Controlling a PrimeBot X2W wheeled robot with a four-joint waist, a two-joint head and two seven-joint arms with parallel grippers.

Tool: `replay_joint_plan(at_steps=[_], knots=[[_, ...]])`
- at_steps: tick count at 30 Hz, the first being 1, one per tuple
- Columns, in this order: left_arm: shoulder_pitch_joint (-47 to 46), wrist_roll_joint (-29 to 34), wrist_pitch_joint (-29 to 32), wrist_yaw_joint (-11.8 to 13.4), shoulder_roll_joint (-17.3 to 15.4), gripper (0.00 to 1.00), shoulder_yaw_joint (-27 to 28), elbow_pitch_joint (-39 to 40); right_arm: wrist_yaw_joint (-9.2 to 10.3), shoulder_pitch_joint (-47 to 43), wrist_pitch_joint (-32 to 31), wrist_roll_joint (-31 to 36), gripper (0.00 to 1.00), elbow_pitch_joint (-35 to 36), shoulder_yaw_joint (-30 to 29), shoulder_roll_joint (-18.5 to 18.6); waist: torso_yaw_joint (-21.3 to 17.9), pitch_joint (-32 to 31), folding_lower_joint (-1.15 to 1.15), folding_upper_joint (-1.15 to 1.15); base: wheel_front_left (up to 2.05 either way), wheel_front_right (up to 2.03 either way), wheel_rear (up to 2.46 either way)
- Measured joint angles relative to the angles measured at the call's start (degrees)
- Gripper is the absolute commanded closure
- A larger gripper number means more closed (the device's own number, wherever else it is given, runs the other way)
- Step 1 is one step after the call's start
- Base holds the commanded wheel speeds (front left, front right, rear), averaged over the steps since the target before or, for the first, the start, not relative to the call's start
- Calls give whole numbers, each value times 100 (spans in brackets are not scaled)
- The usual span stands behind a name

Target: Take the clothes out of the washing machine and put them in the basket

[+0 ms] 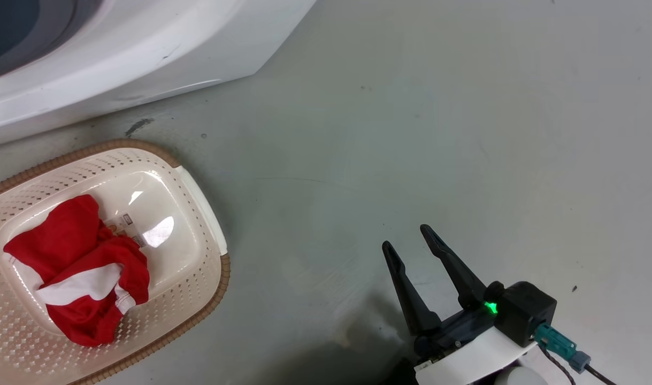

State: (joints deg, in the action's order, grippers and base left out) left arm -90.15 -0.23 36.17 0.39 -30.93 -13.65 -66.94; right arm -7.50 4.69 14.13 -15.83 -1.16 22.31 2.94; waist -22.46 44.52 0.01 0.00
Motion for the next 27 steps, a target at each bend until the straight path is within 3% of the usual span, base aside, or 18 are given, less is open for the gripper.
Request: replay_joint_plan(at_steps=[1,2,8,15,27], knots=[[7,8,-3,40,-18,62,-19,52,0,0,3,-20,0,-4,4,0,-11,5,0,0,0,0,0],[31,23,5,62,-35,100,-53,108,0,0,5,-32,0,-10,10,0,-19,9,0,0,0,0,0],[233,49,-264,274,-175,100,-94,613,0,5,32,-86,0,-70,42,-1,-30,-34,0,0,0,0,0],[758,-68,-1243,470,-168,100,-66,1322,0,36,55,-30,0,-88,-143,-2,78,-210,0,0,0,0,0],[2097,-838,-2776,460,316,100,281,1494,0,61,-15,141,0,-55,-632,-4,405,-1001,0,0,0,0,0]])
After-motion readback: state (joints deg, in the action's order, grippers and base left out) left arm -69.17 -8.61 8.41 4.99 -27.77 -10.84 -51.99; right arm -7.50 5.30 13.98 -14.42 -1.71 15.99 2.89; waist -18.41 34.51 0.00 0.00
